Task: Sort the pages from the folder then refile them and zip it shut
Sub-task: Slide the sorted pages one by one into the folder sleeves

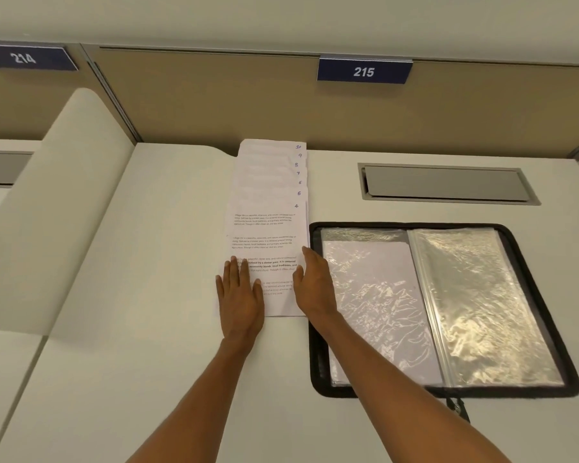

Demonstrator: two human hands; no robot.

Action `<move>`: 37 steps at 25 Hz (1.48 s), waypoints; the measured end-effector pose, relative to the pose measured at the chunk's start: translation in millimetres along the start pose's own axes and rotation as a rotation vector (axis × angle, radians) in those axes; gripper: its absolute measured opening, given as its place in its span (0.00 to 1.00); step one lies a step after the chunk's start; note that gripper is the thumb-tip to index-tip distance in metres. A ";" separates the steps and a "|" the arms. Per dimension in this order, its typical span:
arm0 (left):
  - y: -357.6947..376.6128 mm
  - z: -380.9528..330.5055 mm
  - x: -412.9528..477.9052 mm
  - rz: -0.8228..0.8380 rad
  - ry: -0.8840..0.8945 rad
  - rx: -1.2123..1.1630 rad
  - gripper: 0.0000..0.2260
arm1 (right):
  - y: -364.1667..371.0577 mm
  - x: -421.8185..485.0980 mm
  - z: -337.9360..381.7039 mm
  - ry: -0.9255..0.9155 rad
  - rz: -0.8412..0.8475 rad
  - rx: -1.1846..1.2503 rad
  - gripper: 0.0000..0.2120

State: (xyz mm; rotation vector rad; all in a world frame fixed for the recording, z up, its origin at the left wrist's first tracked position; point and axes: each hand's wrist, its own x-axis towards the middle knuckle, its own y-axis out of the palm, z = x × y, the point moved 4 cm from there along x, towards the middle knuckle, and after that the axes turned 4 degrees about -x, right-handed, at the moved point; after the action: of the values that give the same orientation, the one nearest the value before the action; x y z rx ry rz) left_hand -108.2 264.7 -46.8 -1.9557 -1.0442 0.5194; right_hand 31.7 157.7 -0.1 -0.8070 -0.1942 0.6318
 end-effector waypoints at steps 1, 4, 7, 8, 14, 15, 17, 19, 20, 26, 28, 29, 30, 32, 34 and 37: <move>1.1 0.1 -0.4 0.000 0.000 0.020 0.26 | 1.9 -0.2 -0.2 0.011 0.001 -0.013 0.24; 2.3 -1.3 -2.0 -0.004 -0.009 0.041 0.26 | 2.2 -0.4 0.3 0.049 -0.026 -0.024 0.23; 2.5 -0.9 -2.8 -0.014 -0.005 0.049 0.26 | 0.9 0.5 1.4 0.089 -0.061 0.007 0.23; 2.6 -1.2 -2.9 -0.016 -0.003 0.050 0.26 | 0.9 1.1 1.2 0.101 -0.067 0.023 0.22; 3.5 -0.6 -1.7 -0.021 -0.006 0.061 0.26 | 2.8 7.1 -3.2 0.178 -0.116 0.064 0.17; 3.9 -0.6 -1.5 -0.020 -0.008 0.062 0.26 | 2.6 7.3 -2.8 0.195 -0.116 0.060 0.16; 3.9 -1.1 -2.0 -0.019 -0.010 0.065 0.26 | 3.9 7.4 -2.1 0.225 -0.121 0.036 0.17; 3.4 -1.3 -1.9 -0.019 -0.011 0.059 0.26 | 5.8 7.1 0.6 0.240 -0.131 0.024 0.17; 2.9 -1.6 -1.9 -0.017 -0.013 0.056 0.26 | 6.3 7.1 2.6 0.247 -0.135 0.004 0.17; 2.0 -2.3 -2.6 -0.017 -0.019 0.052 0.26 | 5.8 8.3 7.8 0.285 -0.128 -0.043 0.15; 2.0 -2.6 -2.9 -0.010 -0.022 0.049 0.27 | 5.1 8.7 6.5 0.295 -0.139 -0.009 0.13; 2.0 -2.6 -2.9 -0.009 -0.022 0.049 0.27 | 4.9 8.5 5.9 0.303 -0.143 0.008 0.11; 1.9 -2.7 -2.4 -0.009 -0.022 0.049 0.27 | 4.1 8.3 6.4 0.301 -0.145 0.013 0.09; 2.0 -2.6 -2.4 -0.009 -0.020 0.049 0.27 | 2.4 7.8 10.2 0.263 -0.146 0.029 0.07; 2.0 -2.4 -2.7 -0.013 -0.025 0.037 0.27 | 1.4 7.0 13.4 0.240 -0.132 0.066 0.07; -0.3 -3.3 -3.8 -0.035 -0.029 0.018 0.27 | -0.2 6.4 5.5 0.334 -0.123 0.183 0.08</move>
State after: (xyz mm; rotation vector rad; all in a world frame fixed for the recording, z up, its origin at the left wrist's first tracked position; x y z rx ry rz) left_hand -108.3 260.1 -44.7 -1.9160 -1.0867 0.5373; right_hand 34.7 164.7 3.3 -0.7064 0.1166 0.3854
